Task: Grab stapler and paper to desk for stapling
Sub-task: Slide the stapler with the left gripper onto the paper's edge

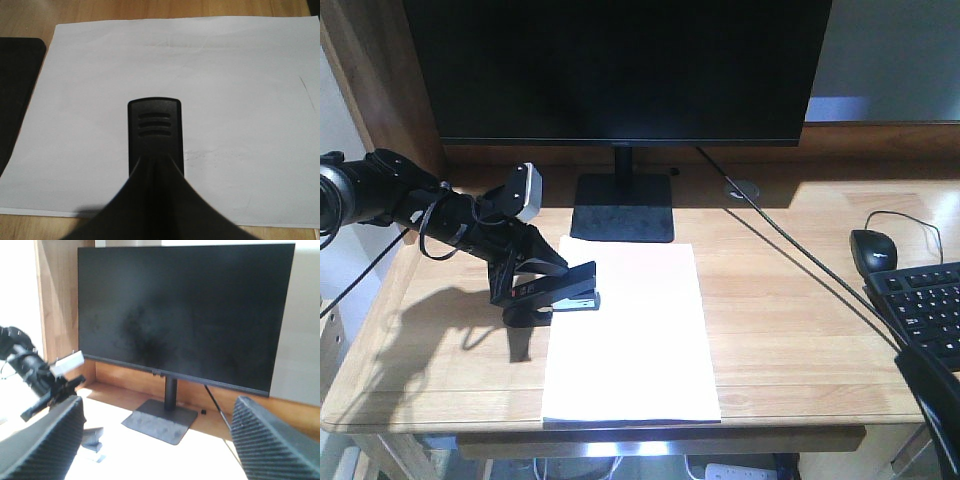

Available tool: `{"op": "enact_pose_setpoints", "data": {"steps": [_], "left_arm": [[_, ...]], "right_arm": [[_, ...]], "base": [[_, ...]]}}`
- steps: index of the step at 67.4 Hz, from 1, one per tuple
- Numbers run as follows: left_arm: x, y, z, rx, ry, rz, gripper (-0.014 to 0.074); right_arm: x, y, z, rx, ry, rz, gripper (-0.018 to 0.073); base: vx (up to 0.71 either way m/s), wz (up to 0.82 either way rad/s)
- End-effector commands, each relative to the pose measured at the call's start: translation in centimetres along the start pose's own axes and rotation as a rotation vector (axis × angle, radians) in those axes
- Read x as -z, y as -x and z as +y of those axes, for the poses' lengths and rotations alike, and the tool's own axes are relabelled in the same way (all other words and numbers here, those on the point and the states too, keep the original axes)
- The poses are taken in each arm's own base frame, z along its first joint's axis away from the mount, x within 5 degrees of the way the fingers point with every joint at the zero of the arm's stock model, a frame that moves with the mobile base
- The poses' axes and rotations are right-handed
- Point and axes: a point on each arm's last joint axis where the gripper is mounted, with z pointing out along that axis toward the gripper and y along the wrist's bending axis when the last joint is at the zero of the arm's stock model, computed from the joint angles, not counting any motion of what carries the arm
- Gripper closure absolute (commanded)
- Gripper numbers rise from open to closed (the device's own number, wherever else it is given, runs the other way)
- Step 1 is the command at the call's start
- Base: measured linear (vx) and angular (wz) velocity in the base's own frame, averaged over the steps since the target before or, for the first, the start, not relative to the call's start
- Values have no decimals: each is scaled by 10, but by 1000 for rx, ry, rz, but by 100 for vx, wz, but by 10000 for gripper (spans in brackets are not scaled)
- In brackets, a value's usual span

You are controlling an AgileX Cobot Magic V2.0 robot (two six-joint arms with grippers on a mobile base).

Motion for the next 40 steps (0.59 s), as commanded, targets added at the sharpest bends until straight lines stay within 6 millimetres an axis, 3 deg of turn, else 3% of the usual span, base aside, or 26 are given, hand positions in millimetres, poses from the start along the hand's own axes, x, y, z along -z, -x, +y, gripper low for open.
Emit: {"op": "enact_pose_setpoints", "data": {"steps": [1, 40], "left_arm": [[22, 31, 1, -31, 47, -71, 603], [21, 35, 3, -17, 65, -107, 603]], "right_arm": [[2, 5, -1, 70, -18, -26, -22], [3, 1, -1, 70, -17, -19, -22]], "base": [[0, 0], [0, 0]]}}
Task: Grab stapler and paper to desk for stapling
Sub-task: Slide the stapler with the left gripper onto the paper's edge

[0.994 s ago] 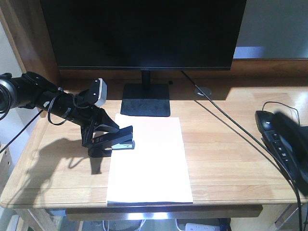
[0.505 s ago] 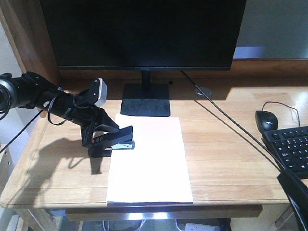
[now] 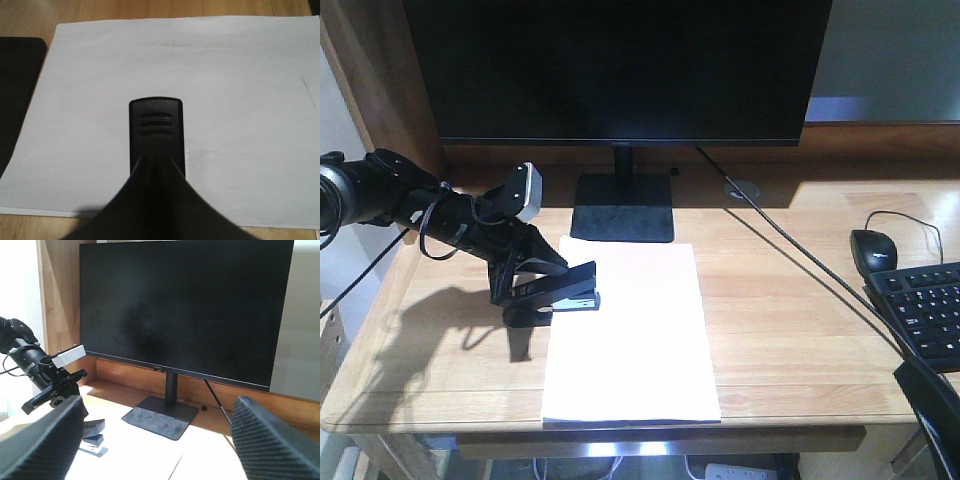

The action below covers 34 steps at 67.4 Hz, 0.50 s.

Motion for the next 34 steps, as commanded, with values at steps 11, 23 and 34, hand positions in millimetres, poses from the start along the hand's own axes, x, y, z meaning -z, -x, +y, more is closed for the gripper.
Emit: {"op": "enact_pose_setpoints", "data": {"steps": [11, 23, 34], "left_arm": [[15, 41, 1, -23, 61, -116, 603], [11, 43, 1, -32, 75, -101, 603], [1, 36, 1, -14, 57, -93, 603]], "right_arm": [[-1, 9, -2, 70, -17, -20, -22], [-1, 9, -2, 70, -17, -20, -22], [-1, 9, -2, 70, -17, -20, -22]], "base": [[0, 0], [0, 0], [0, 0]]}}
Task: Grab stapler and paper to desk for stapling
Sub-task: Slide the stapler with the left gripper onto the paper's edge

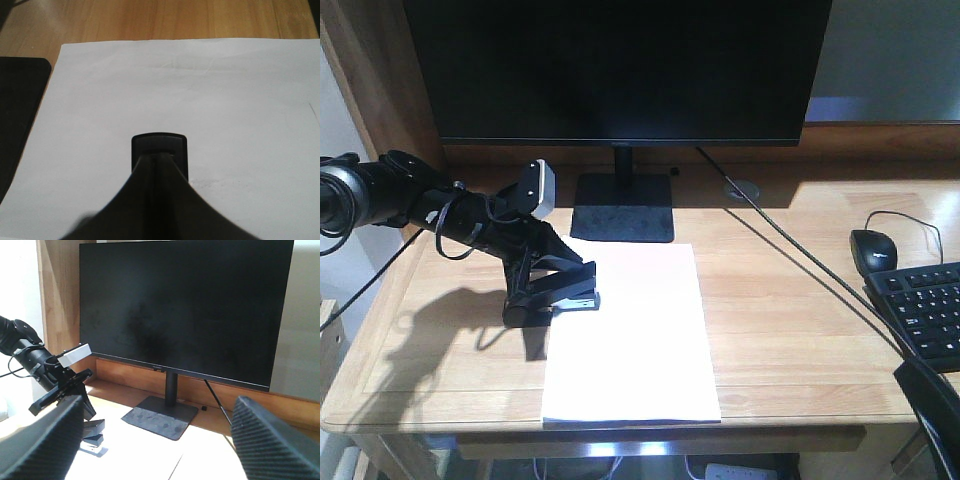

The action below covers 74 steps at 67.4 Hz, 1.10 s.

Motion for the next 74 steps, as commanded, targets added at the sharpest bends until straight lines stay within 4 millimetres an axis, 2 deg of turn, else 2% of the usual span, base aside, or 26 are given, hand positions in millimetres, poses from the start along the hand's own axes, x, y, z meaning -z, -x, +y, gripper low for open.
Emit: {"op": "enact_pose_setpoints", "data": {"steps": [1, 20, 59, 74], "left_arm": [[11, 24, 3, -12, 37, -70, 603], [-7, 3, 3, 0, 3, -2, 603], [-12, -6, 0, -21, -26, 46, 603], [-12, -6, 3, 30, 0, 56, 603]], "right_arm": [[-1, 9, -2, 70, -17, -20, -22], [-1, 9, -2, 70, -17, -20, -22], [-1, 9, -2, 70, -17, -20, -22], [-1, 9, -2, 70, -17, -20, -22]], "base": [[0, 0], [0, 0], [0, 0], [0, 0]]}}
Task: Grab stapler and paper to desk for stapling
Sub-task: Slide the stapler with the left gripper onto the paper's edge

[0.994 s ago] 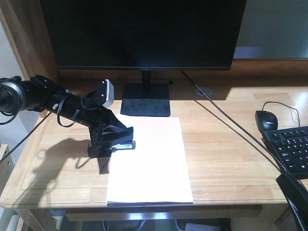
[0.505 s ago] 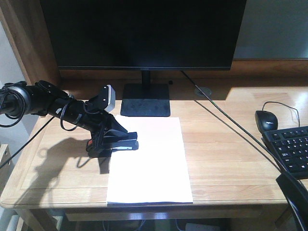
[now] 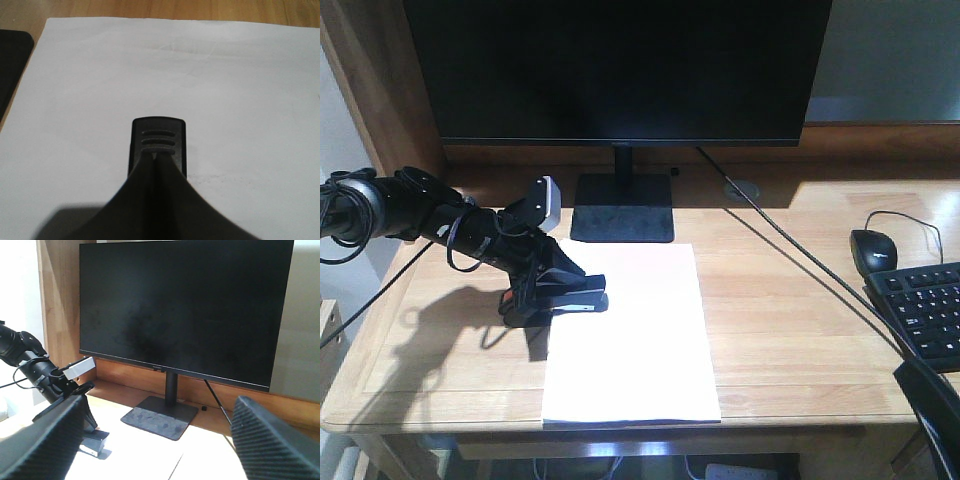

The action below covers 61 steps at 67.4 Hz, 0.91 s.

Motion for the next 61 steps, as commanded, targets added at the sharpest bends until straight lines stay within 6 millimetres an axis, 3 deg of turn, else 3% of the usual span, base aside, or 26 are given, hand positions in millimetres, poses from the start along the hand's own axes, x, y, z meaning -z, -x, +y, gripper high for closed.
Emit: {"op": "enact_pose_setpoints", "data": {"steps": [1, 27, 61], "left_arm": [[10, 13, 1, -39, 35, 24, 603], [1, 14, -6, -104, -7, 105, 603], [-2, 15, -7, -66, 2, 133, 603]], "right_arm": [[-1, 9, -2, 70, -17, -20, -22], [-1, 9, -2, 70, -17, -20, -22], [-1, 9, -2, 70, -17, -20, -22]], "base": [[0, 0], [0, 0], [0, 0]]}}
